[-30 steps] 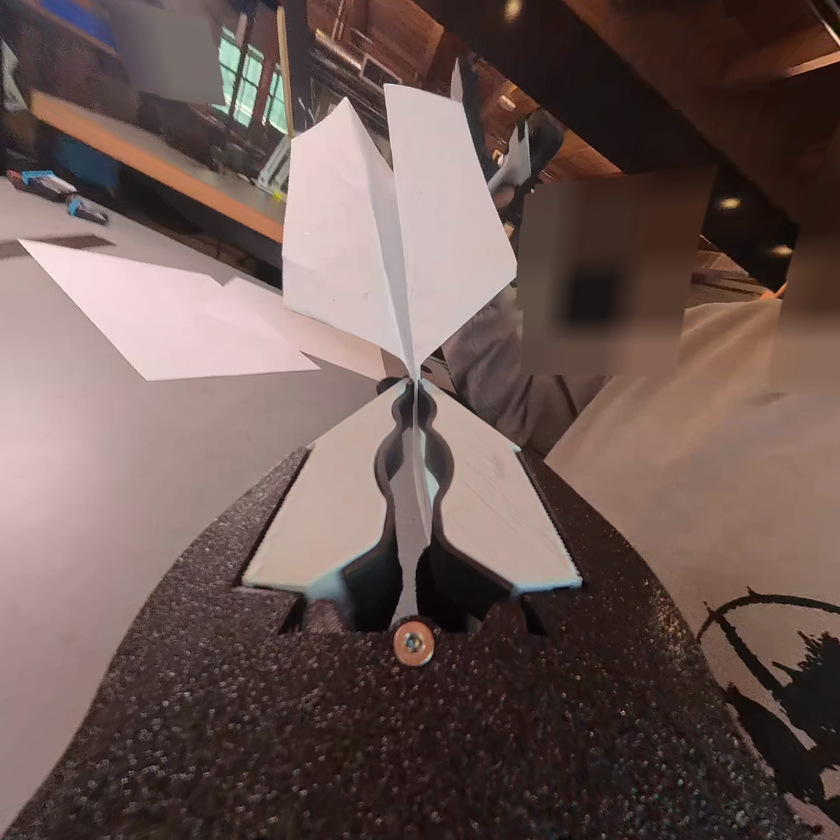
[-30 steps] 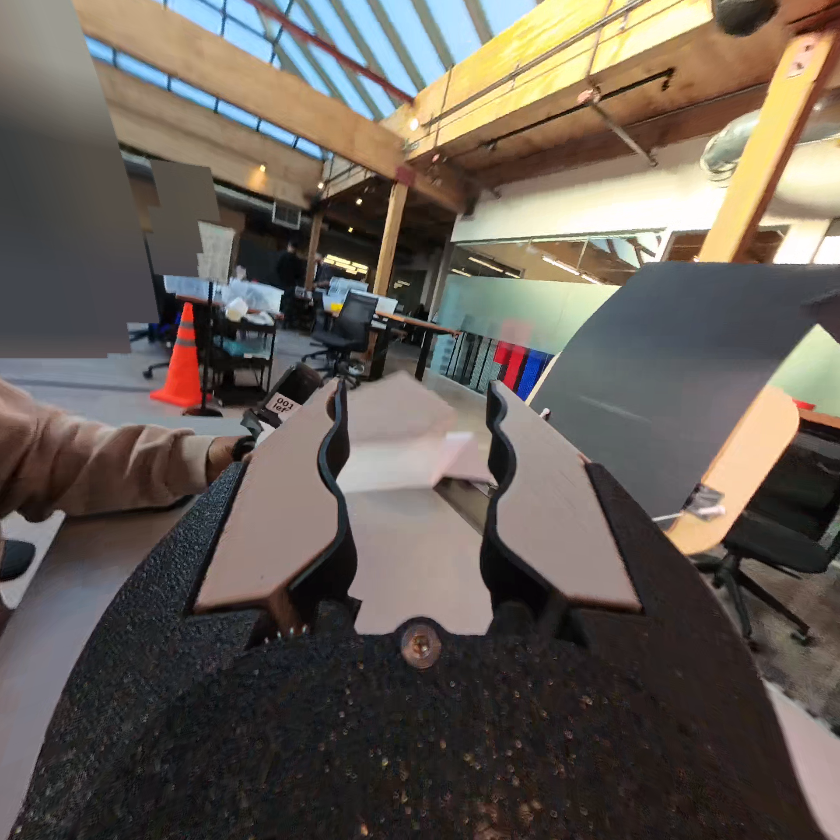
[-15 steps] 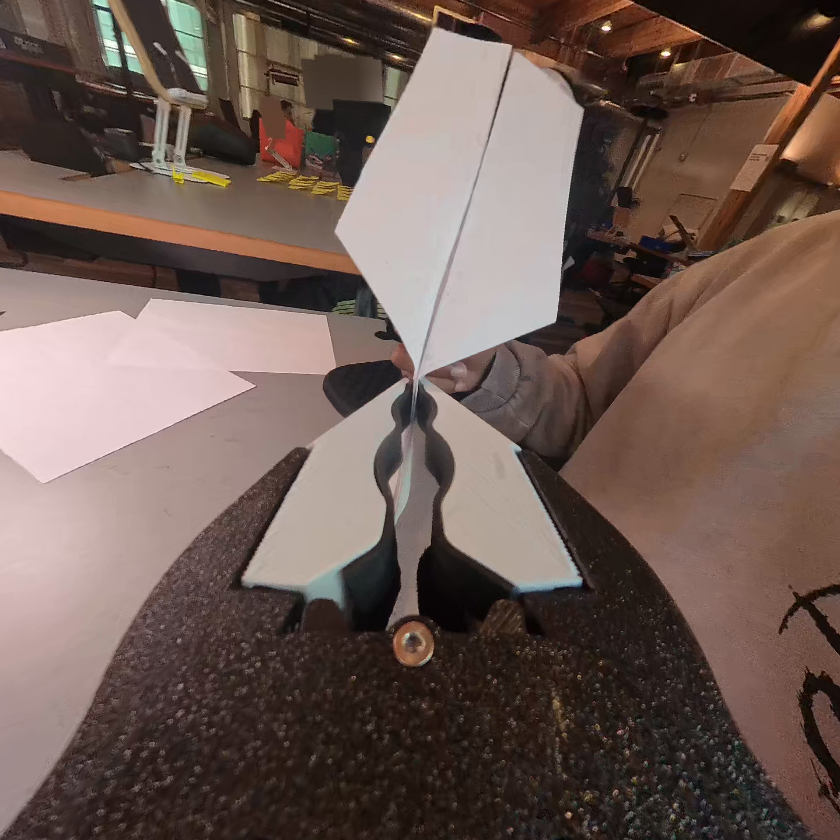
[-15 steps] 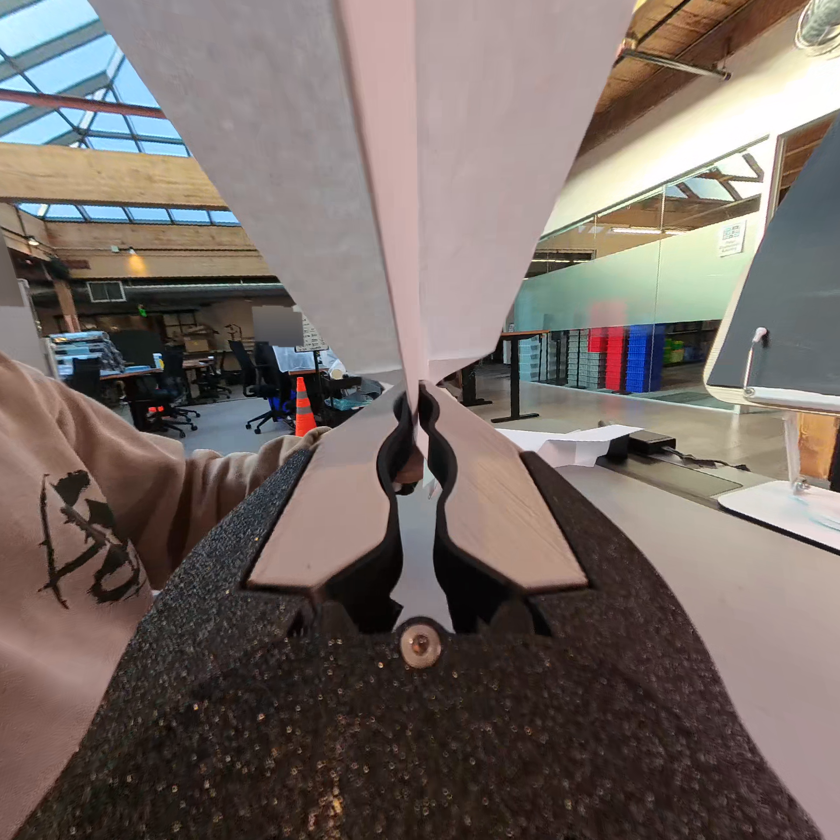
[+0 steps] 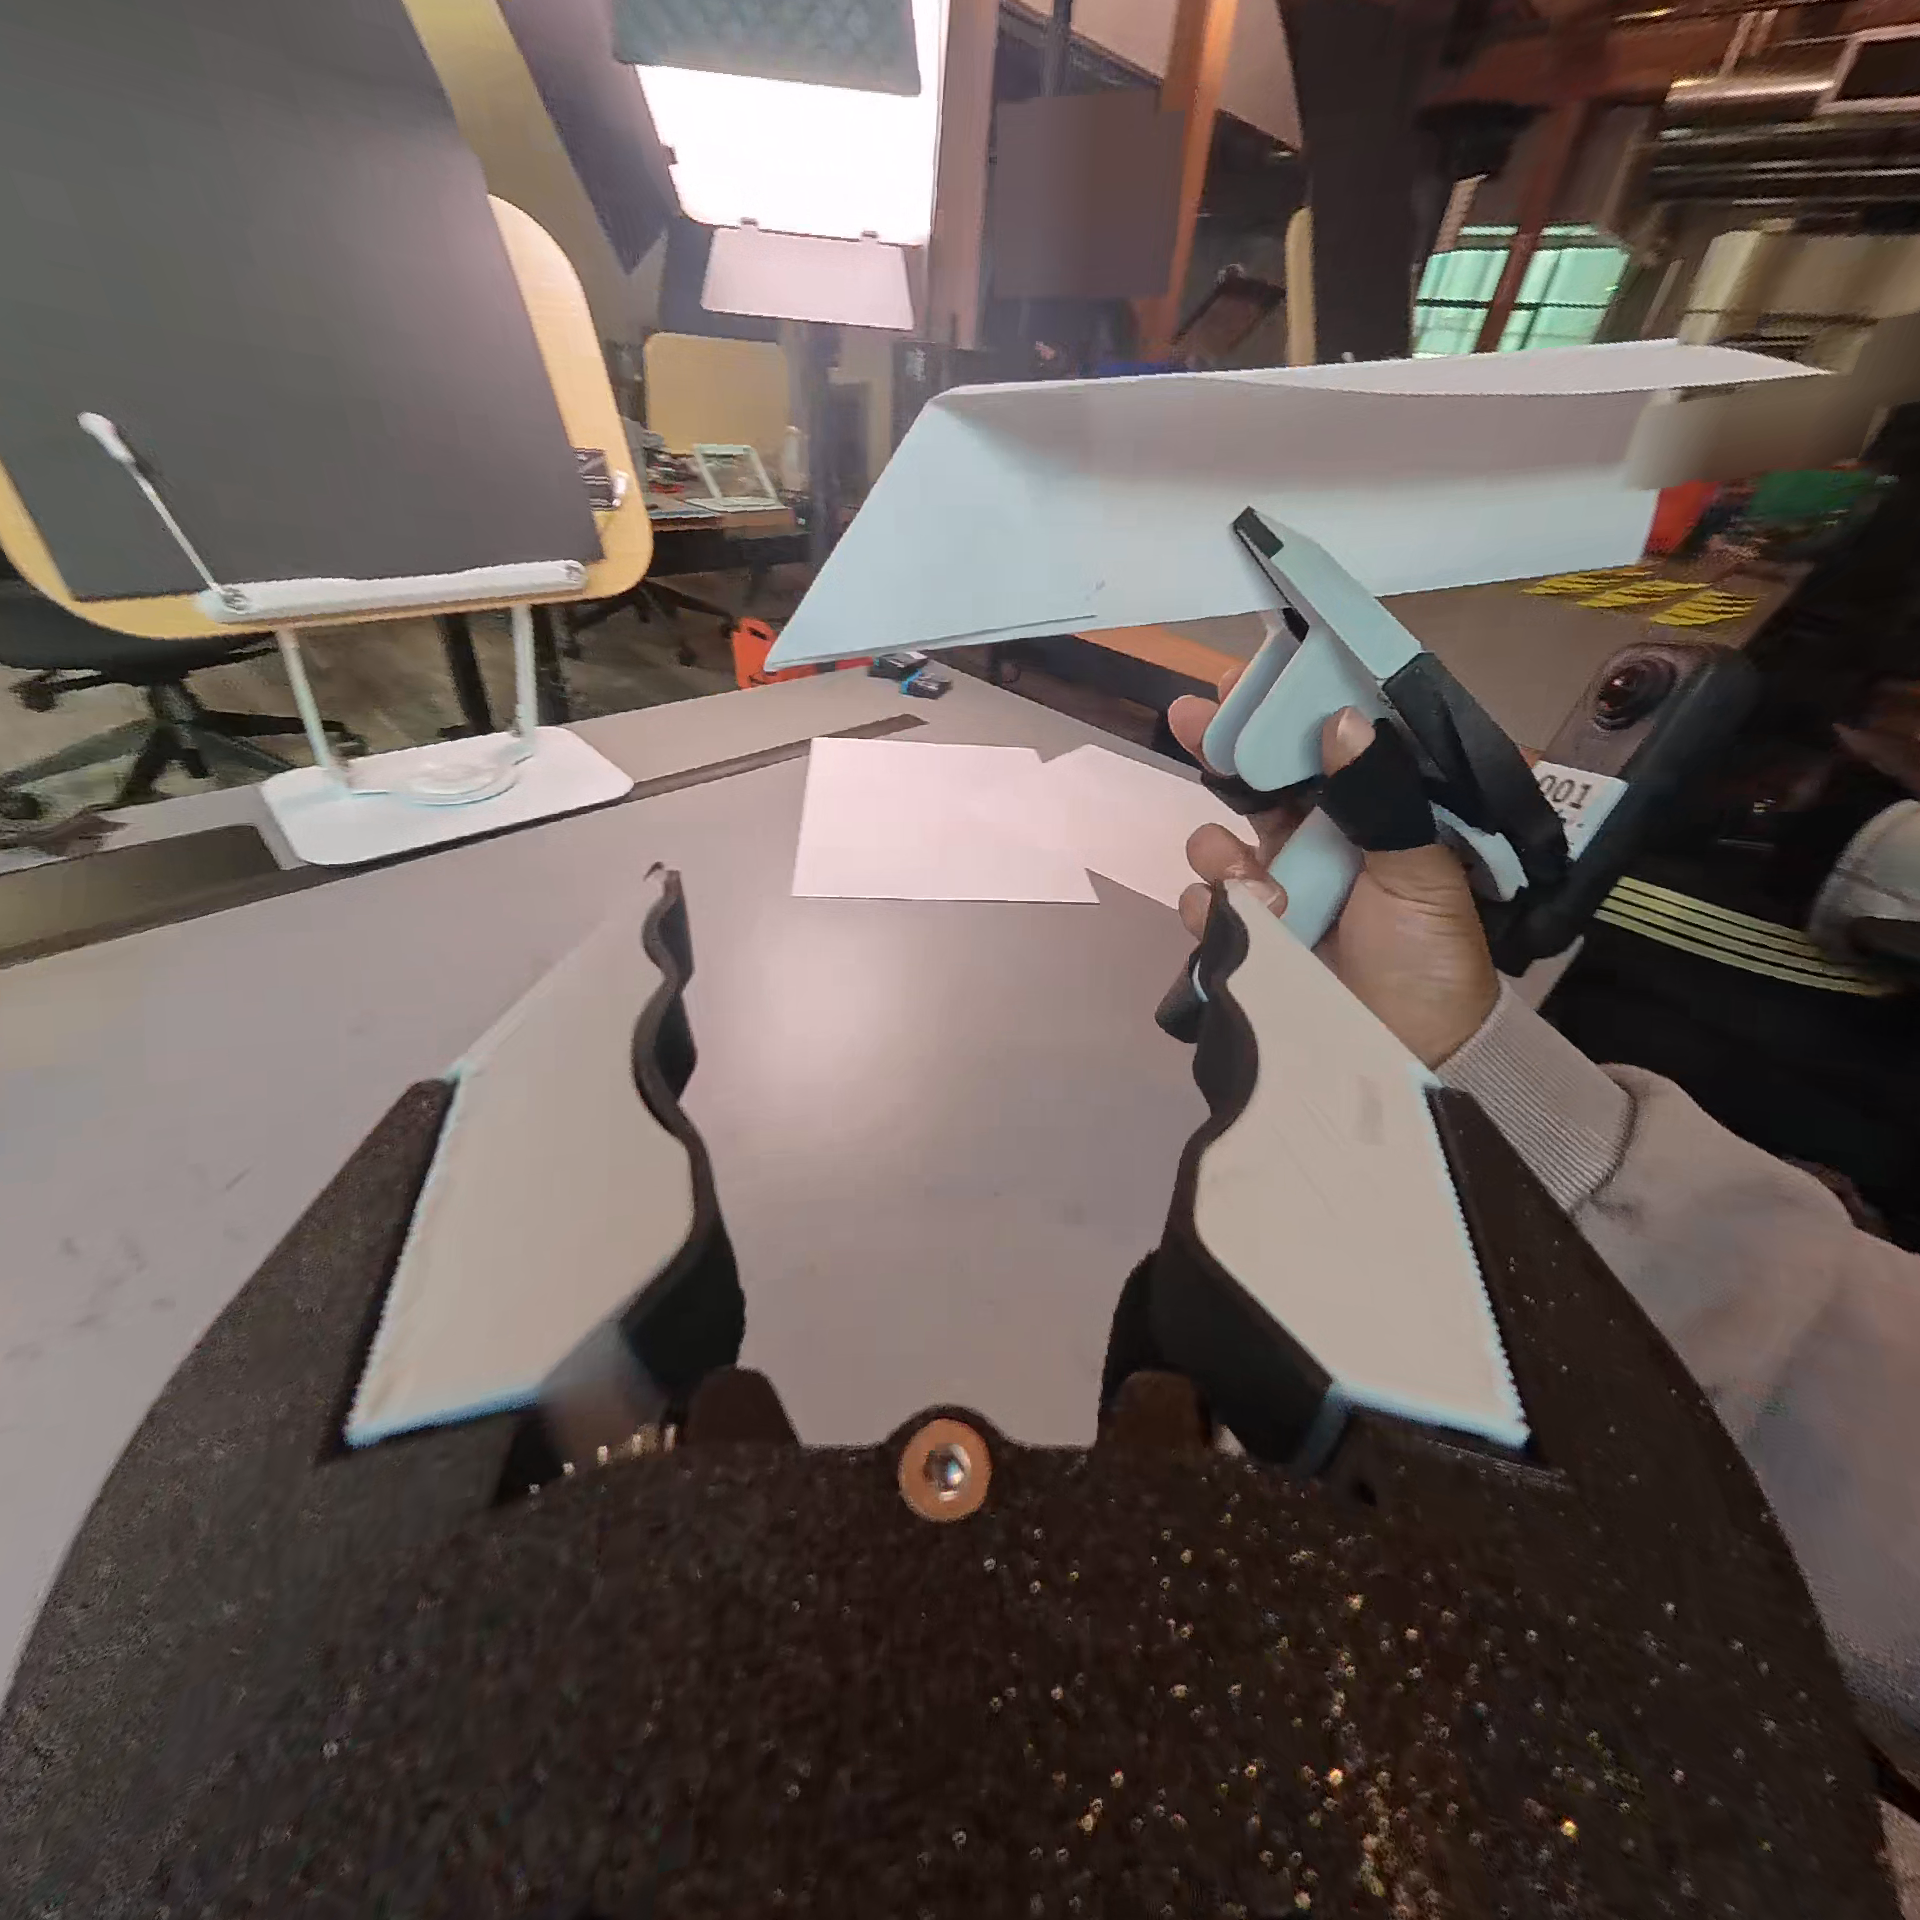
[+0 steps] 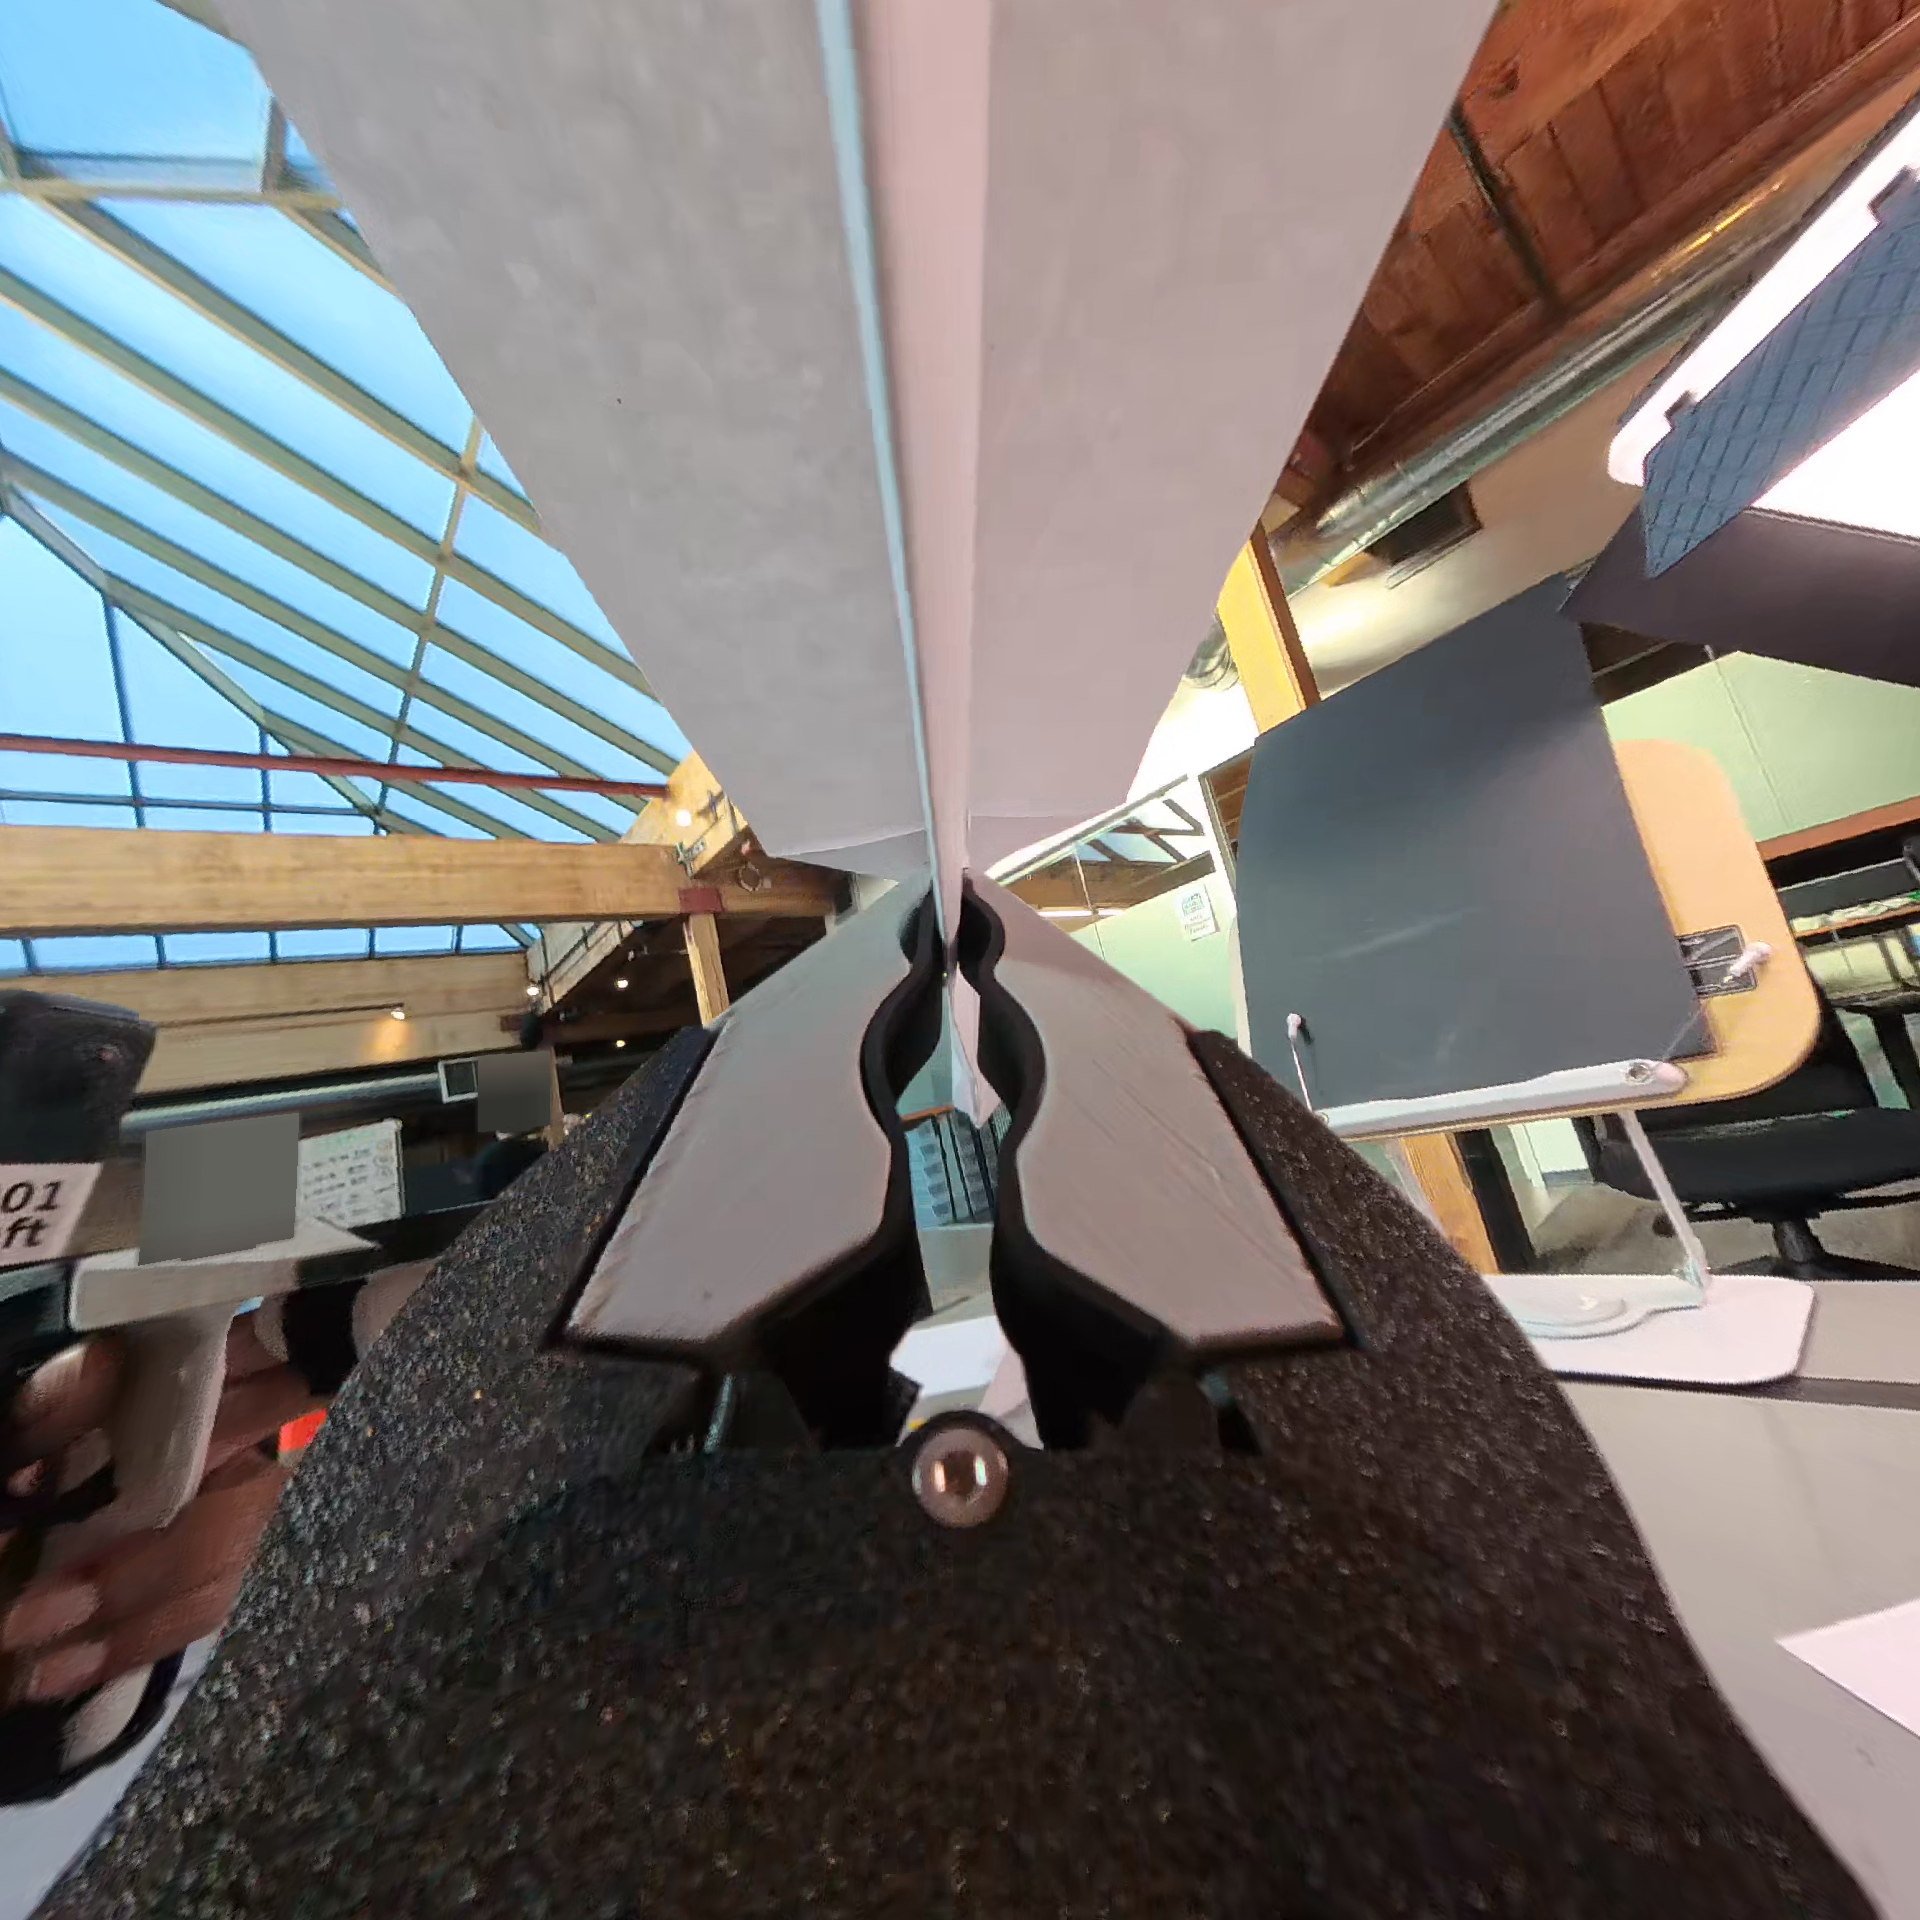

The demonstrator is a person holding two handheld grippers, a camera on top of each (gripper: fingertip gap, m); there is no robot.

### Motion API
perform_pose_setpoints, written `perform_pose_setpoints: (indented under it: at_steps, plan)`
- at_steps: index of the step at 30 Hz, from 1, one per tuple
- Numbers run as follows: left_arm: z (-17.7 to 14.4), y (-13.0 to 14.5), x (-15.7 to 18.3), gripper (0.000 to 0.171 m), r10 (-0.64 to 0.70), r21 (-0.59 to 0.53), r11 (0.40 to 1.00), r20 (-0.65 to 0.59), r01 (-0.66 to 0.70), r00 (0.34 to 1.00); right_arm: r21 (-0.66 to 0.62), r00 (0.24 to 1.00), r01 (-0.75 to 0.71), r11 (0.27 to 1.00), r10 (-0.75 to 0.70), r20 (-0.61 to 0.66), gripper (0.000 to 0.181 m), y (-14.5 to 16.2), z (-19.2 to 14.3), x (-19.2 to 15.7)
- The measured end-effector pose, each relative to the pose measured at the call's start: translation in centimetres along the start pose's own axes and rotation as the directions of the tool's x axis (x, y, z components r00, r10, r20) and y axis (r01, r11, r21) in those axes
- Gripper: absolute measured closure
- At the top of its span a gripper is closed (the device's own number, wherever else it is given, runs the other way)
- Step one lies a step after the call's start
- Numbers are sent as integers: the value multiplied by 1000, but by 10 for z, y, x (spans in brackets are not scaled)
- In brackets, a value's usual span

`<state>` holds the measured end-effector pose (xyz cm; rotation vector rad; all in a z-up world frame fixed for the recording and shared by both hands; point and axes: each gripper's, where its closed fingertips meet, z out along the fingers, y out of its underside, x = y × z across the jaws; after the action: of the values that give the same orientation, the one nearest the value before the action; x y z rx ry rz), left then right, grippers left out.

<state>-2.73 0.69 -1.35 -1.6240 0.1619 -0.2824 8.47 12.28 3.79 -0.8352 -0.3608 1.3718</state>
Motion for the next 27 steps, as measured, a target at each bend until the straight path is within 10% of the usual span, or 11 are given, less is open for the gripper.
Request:
perform_pose_setpoints:
  at_steps: [15, 27]
  plan:
    - [-37, -23, 73, 67, 77, 69, 994, 92, -84, 993, -20, 987, 94, 995, -96, -130, 181, 45, 45, -18]
    - [-56, -28, 70, 66, 137, 54, 988, 152, -146, 979, -67, 973, 208, 976, -213, -84, 181, 72, 87, -38]
